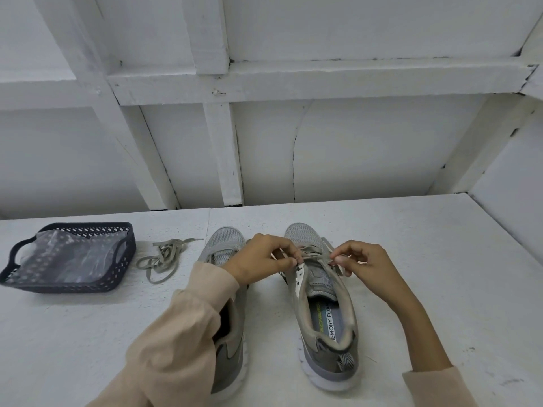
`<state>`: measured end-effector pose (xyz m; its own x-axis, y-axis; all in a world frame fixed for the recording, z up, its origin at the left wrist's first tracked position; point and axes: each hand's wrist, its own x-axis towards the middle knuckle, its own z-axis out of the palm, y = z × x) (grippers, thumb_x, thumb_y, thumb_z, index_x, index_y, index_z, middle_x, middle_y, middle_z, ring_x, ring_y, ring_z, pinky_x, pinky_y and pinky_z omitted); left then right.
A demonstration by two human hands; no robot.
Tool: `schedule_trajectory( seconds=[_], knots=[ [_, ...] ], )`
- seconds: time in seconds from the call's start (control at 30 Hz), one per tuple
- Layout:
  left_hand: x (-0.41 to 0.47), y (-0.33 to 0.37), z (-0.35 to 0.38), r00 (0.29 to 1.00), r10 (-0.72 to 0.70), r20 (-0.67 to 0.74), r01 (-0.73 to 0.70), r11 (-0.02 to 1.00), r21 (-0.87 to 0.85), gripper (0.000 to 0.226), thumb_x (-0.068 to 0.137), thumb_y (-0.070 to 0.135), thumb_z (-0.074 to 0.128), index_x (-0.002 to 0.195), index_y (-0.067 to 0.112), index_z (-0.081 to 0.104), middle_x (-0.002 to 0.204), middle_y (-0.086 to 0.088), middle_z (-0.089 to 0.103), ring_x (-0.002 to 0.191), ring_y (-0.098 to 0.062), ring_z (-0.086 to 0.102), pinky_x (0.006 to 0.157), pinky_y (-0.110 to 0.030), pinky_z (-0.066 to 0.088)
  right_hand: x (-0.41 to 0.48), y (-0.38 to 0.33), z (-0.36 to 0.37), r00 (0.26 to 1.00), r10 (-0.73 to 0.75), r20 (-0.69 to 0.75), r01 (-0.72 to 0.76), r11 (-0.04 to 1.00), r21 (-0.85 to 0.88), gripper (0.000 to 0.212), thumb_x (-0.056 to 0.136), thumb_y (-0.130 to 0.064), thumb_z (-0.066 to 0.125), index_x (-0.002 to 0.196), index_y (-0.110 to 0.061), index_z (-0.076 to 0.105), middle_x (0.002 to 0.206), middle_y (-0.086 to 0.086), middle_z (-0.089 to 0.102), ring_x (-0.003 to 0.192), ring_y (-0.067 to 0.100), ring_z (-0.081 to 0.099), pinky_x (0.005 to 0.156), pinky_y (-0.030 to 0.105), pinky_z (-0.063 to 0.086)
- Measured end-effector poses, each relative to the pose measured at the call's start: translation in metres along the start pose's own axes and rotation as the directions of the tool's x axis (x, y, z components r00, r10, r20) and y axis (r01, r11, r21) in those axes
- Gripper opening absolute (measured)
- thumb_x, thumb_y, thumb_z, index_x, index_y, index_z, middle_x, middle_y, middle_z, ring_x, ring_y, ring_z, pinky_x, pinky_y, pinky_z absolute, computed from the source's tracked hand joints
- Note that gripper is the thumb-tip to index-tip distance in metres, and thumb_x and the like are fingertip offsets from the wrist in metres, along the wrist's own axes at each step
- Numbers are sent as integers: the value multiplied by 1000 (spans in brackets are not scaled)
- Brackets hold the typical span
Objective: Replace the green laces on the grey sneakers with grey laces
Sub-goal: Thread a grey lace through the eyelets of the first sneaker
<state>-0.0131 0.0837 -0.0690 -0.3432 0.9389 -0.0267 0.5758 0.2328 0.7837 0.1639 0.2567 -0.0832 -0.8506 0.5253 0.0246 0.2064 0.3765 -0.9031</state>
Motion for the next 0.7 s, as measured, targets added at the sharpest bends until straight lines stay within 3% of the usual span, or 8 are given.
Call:
schedule_trajectory(
  seconds=[0.17,0.27,0.4,0.53,0.7],
  knots=[
    [-2,0,-2,1000,-6,4,6,999,54,10,87,9,67,92,13,75,81,13,70,63,9,60,63,-7,42,-1,2,2,1000,13,-2,-13,1000,4,21,89,-1,64,81,-19,72,67,-6,67,58,11,56,66,17,48],
    [-4,-1,-4,1000,2,-1,-2,996,89,11,87,11,68,94,11,77,86,6,74,66,4,61,66,-9,45,0,0,6,1000,15,-7,-15,1000,-9,24,87,-1,65,79,-21,72,69,-3,68,58,8,56,66,20,49],
    [-4,1,-3,1000,3,-29,1,991,130,13,87,12,69,97,15,77,91,1,75,64,5,61,65,-9,44,1,-2,14,1000,4,4,-3,998,-56,26,85,-4,69,78,-28,74,79,-12,72,66,2,59,68,22,51],
    [-4,4,-1,999,-33,-43,38,993,109,15,85,12,72,99,16,78,82,-2,75,59,9,60,66,-10,48,3,-8,13,1000,19,-1,-19,999,-32,20,84,-8,71,81,-27,74,79,-13,71,69,7,57,68,25,51],
    [-4,9,-2,997,-65,-39,69,992,104,12,82,10,76,93,9,78,63,5,67,50,7,58,61,-4,42,7,-20,18,998,13,64,-8,997,-80,7,86,-22,71,81,-25,74,81,-7,69,69,0,57,70,25,49]
  ],
)
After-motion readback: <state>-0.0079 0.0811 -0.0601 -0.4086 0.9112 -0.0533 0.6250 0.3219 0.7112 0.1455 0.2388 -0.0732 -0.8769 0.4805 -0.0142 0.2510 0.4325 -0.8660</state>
